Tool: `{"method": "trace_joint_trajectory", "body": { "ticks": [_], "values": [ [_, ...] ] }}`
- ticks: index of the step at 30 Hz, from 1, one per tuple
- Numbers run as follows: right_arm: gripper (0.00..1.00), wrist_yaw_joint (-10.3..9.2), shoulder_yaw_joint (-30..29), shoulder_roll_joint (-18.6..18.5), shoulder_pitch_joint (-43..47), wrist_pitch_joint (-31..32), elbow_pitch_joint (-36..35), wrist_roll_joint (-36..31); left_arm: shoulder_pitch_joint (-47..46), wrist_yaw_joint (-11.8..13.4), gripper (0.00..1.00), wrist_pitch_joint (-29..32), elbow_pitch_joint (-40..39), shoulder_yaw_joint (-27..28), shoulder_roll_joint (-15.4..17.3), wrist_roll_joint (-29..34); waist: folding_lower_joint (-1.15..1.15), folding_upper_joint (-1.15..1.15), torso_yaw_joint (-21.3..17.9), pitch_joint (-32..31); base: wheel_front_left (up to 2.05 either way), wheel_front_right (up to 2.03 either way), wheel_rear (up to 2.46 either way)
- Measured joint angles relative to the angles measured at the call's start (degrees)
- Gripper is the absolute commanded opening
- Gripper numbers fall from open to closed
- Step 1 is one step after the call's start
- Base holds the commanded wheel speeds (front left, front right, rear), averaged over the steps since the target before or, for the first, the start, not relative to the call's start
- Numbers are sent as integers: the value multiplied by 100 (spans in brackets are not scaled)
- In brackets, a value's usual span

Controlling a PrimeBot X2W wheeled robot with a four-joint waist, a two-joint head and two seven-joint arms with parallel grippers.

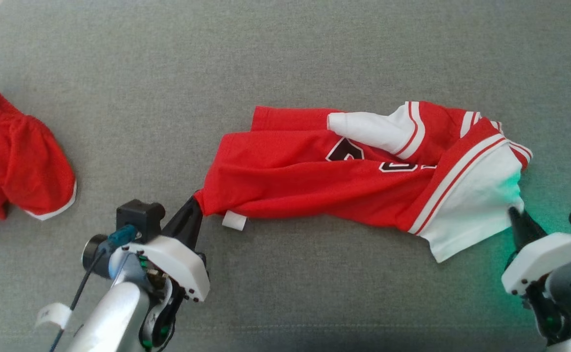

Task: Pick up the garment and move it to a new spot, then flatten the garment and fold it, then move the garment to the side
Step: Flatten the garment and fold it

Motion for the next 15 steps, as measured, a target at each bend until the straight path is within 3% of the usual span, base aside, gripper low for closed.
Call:
{"method": "trace_joint_trajectory", "body": {
  "ticks": [6,15],
  "values": [
    [0,0,-78,-2,63,-274,-872,319,59,10,0,391,-609,1,134,-43,0,0,17,-190,0,0,0],
    [0,0,-325,-40,188,-343,-2654,486,151,238,0,1117,-2334,258,582,-233,0,0,-31,-685,0,0,0]
  ]
}}
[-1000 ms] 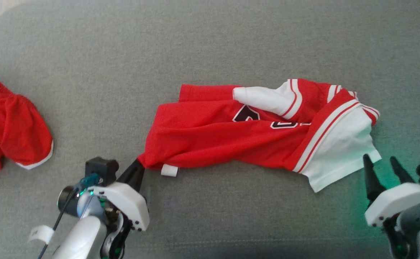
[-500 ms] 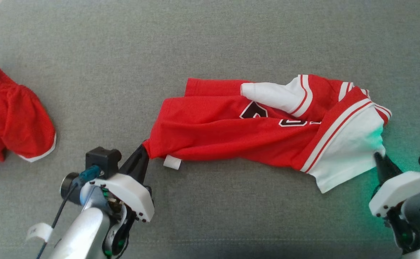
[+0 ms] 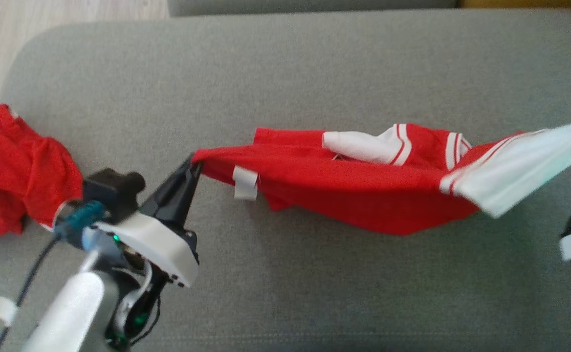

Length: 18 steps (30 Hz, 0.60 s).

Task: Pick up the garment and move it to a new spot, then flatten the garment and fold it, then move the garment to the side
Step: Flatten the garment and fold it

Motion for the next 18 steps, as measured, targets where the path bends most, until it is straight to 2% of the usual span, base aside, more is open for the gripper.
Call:
{"method": "trace_joint_trajectory", "body": {
  "ticks": [5,11,18],
  "values": [
    [0,0,-110,-209,-313,25,-512,3,-142,87,0,176,-564,183,51,-62,0,0,-36,-271,0,0,0],
    [0,0,-205,-566,-1228,163,-1068,8,-924,134,0,279,-1126,415,98,-33,0,0,-76,-605,0,0,0],
    [0,0,-200,-750,-1999,313,-943,124,-1683,133,0,396,-1247,499,51,-34,0,0,-98,-722,0,0,0]
  ]
}}
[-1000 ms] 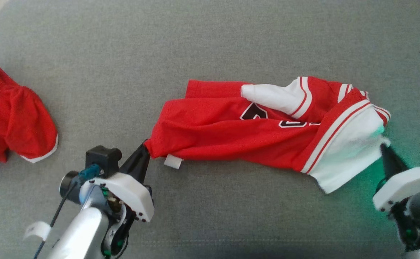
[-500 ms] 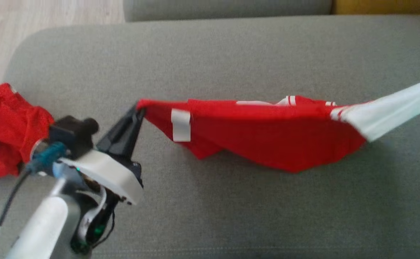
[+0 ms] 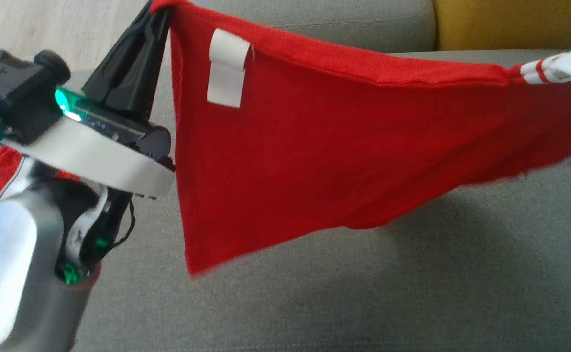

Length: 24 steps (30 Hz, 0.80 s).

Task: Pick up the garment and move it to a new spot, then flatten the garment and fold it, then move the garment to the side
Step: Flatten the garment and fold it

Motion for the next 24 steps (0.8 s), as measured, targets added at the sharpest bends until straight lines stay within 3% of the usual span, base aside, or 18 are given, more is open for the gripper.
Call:
{"method": "trace_joint_trajectory", "body": {
  "ticks": [6,9,17,24],
  "values": [
    [0,0,180,-29,-354,-31,709,133,-369,-43,0,-99,576,-12,-211,-121,0,0,23,118,0,0,0],
    [0,0,414,-142,-866,-174,1224,230,-847,-207,0,-277,1185,-40,-390,-160,0,0,43,258,0,0,0],
    [0,0,1396,-391,-3376,-889,3190,287,-2852,-531,0,-1293,3733,60,-889,-140,1,0,103,727,0,0,0],
    [0,0,2302,-343,-5068,-2050,5126,393,-4198,-714,0,-2318,5874,223,-1111,19,0,0,42,1042,0,0,0]
  ]
}}
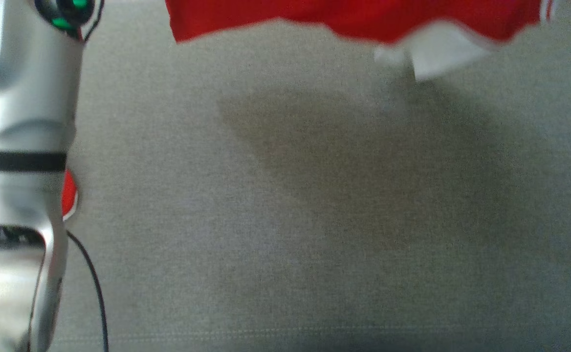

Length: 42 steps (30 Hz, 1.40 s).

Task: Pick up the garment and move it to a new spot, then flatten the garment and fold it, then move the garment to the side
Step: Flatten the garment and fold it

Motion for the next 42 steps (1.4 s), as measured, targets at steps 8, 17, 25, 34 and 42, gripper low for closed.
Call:
{"method": "trace_joint_trajectory", "body": {
  "ticks": [8,17,25,34,42],
  "values": [
    [0,0,730,319,-512,-517,1889,360,-388,-89,0,-368,1742,215,-192,-137,1,0,-130,481,0,0,0],
    [0,0,1408,622,-88,-936,3140,1038,-70,-320,0,-463,2983,331,-438,-282,1,0,-237,1215,0,0,0],
    [0,0,1953,537,854,-1446,2822,1800,416,-469,0,-466,2887,377,-533,-287,0,0,-233,1369,0,0,0],
    [0,0,1695,90,3376,-1560,1009,2062,2403,-464,0,-466,1403,847,-565,-85,0,0,-220,777,0,0,0],
    [0,0,352,98,6227,-1073,-1068,1507,4455,-371,0,-464,47,846,-541,172,-1,0,-125,48,0,0,0]
  ]
}}
